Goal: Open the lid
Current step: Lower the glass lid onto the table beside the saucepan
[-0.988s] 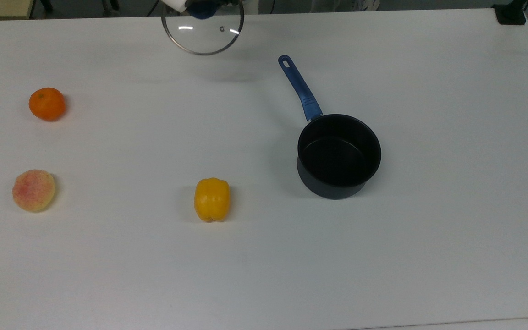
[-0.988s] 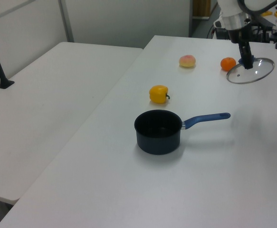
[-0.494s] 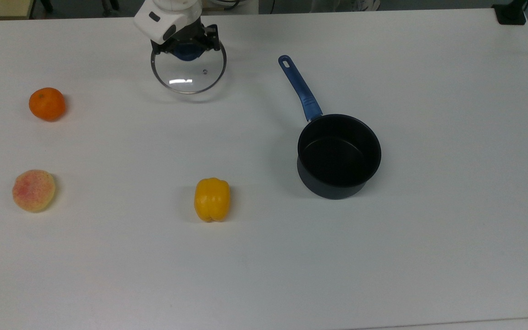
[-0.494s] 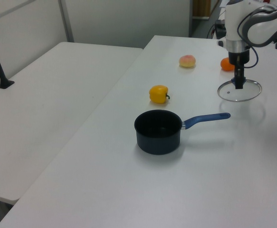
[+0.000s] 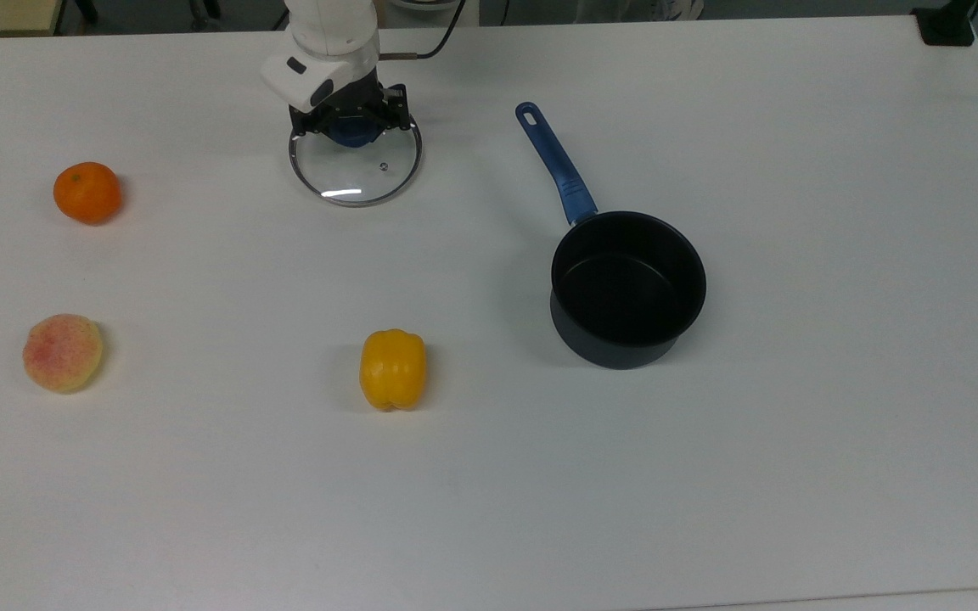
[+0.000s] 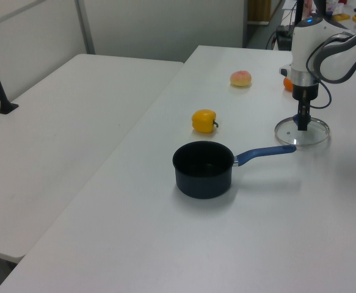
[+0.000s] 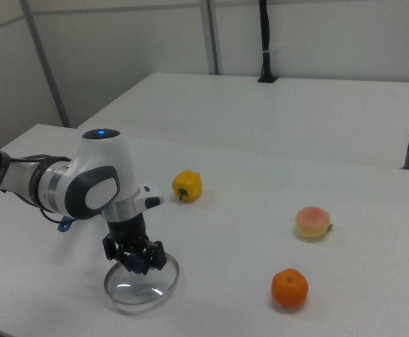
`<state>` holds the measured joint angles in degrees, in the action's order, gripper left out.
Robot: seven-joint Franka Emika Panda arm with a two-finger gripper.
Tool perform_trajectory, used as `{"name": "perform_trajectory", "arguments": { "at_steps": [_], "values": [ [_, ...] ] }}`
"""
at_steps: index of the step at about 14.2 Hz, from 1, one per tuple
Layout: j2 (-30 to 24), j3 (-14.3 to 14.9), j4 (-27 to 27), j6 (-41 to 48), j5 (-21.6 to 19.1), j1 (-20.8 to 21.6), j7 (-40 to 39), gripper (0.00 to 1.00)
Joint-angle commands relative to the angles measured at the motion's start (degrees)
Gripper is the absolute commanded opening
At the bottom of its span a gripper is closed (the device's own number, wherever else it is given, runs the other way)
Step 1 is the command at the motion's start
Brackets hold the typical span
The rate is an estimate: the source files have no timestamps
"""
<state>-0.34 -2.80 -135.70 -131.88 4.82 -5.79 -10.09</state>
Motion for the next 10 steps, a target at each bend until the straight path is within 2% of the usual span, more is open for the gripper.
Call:
{"name": "perform_trajectory", "arguments": {
  "at_steps": [1, 2, 4, 5, 7, 10],
  "values": [
    [-0.19, -0.10, -0.79, -1.01, -0.16, -0.27, 2.17, 0.39],
    [-0.19, -0.10, -0.62, -0.66, -0.16, -0.36, 3.74, 0.54],
    [-0.19, -0.10, 0.00, 0.91, -0.16, -0.36, 6.82, 0.91],
    [-0.19, -0.10, 0.61, 2.75, -0.16, -0.36, 7.44, 1.00],
    [-0.63, -0.10, 1.57, 4.52, -0.16, -0.45, 7.62, 1.00],
    [-0.46, -0.10, 12.62, 16.26, -0.16, 0.25, 10.16, 1.00]
  ]
}}
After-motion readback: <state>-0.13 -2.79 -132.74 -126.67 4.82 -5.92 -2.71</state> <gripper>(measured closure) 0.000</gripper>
